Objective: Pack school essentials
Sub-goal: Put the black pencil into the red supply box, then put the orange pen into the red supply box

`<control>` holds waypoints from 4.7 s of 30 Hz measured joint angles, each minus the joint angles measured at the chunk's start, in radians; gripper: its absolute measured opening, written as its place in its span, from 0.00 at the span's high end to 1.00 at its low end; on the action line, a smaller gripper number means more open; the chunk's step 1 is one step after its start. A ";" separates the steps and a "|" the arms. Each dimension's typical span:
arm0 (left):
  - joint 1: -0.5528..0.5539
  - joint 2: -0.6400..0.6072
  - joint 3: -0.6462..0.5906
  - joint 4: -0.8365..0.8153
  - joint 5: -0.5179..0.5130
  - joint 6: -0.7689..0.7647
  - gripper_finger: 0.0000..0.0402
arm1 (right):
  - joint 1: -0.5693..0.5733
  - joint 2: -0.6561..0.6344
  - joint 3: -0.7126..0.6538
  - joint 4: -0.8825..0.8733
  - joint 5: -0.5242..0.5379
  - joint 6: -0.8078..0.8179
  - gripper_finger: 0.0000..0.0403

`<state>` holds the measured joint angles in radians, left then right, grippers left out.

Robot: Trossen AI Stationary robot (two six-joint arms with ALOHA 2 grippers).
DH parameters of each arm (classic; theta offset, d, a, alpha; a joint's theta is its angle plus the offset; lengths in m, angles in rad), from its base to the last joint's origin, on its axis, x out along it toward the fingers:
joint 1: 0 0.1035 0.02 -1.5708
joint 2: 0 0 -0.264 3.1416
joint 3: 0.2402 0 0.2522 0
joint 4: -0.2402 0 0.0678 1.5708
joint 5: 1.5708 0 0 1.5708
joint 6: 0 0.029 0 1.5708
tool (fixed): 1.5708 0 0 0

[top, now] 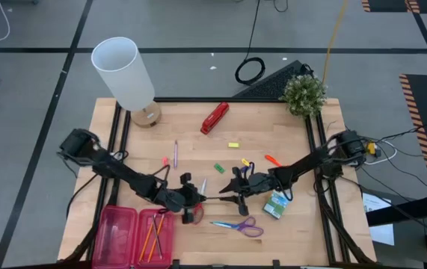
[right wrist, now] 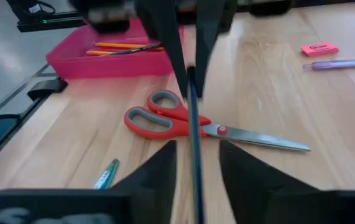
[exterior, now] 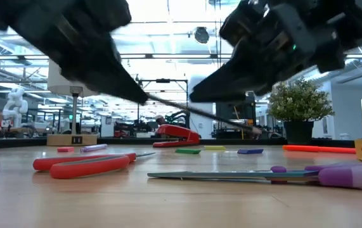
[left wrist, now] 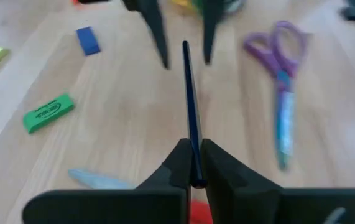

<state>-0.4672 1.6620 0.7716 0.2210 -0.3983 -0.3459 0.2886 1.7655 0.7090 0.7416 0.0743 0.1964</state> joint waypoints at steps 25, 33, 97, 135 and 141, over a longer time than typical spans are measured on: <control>-0.218 -0.691 0.001 -0.976 0.662 -0.318 0.94 | 0.045 -0.226 -0.103 -0.394 0.064 0.000 0.57; -0.268 -0.589 0.001 -0.976 0.761 -0.301 0.95 | 0.045 -0.226 -0.103 -0.386 0.087 -0.002 0.57; -0.331 -0.280 0.000 -0.624 -0.312 -0.460 0.82 | 0.034 -0.558 -0.084 -1.377 0.419 0.394 0.40; -0.296 -0.280 0.000 -0.410 -0.318 -0.223 0.82 | 0.033 -0.705 -0.426 -1.067 0.328 0.531 0.92; -0.296 -0.280 0.000 -0.411 -0.318 -0.223 0.82 | 0.034 -0.789 -0.430 -1.037 0.306 0.491 0.95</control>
<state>-0.7635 1.3819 0.7715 -0.1902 -0.7158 -0.5686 0.3226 0.9761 0.2787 -0.2950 0.3806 0.6872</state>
